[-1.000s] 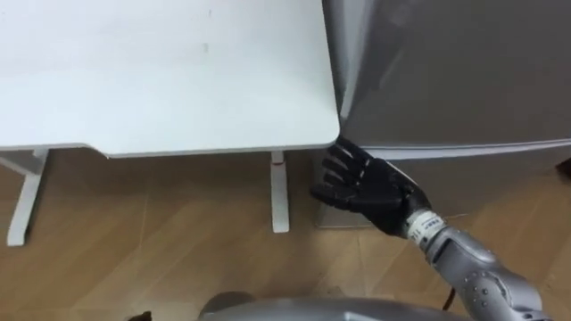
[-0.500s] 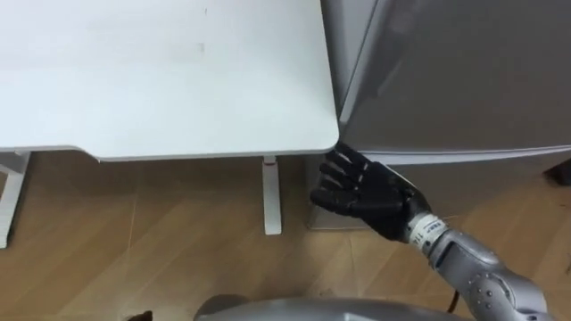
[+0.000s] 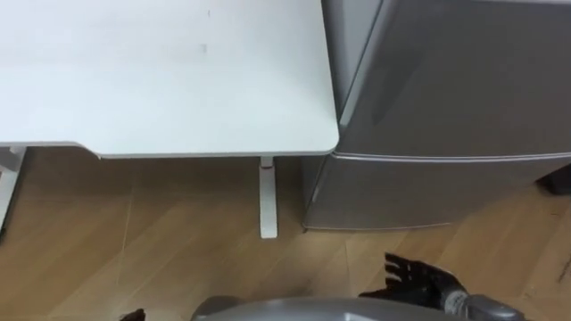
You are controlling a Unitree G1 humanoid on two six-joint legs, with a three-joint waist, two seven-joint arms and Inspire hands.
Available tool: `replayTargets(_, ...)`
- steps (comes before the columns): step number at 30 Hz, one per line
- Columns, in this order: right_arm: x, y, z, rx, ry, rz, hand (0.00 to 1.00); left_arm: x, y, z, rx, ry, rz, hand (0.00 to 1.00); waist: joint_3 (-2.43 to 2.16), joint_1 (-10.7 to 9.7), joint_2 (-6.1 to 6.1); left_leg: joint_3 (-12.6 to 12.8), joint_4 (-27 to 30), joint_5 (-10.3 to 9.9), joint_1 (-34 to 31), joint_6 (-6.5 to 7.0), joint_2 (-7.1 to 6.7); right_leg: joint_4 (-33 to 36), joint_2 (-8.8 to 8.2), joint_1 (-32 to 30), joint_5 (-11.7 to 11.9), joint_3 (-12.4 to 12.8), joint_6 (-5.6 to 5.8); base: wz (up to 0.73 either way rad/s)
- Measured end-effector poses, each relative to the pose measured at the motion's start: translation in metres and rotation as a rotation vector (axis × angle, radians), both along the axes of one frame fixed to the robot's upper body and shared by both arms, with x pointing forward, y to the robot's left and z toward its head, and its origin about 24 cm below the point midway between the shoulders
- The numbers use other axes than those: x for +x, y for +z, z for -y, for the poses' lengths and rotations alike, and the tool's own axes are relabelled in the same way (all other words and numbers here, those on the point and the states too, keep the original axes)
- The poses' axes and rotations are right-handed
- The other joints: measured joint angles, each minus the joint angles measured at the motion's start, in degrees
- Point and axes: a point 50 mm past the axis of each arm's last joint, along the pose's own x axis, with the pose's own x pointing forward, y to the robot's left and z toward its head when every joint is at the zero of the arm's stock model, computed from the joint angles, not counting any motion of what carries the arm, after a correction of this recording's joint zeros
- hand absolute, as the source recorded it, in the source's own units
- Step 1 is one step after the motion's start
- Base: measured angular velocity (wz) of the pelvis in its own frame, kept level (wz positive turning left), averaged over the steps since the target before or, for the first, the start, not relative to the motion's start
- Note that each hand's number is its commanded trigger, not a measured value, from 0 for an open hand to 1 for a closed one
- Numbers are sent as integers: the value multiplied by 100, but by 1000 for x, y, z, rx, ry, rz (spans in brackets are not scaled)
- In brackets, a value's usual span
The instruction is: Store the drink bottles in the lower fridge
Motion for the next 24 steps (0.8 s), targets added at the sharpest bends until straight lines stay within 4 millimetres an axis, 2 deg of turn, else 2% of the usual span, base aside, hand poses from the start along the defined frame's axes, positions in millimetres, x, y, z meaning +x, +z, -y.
replayTargets(5, 3, -8, 0, -58, -6, -49, 0, -4, -2, 2, -11, 25, -18, 0, 0, 22, 2, -69, 105, -2, -68, 6, -15, 3, -5, 5, -7, -11, 5, 7)
replayTargets(15, -10, -16, 2, -116, -95, -129, 0, -11, -6, 12, -29, 48, -62, 0, 6, 13, 47, -238, 102, -1, -34, 8, -78, -29, -27, 104, -64, -65, 20, 9)
replayTargets(24, -22, -18, 3, -110, -196, -169, 0, -17, -5, 9, -16, 98, -77, 0, 35, 2, 40, -317, -17, -1, 204, 8, -143, -119, -73, 328, -142, -159, 51, 6)
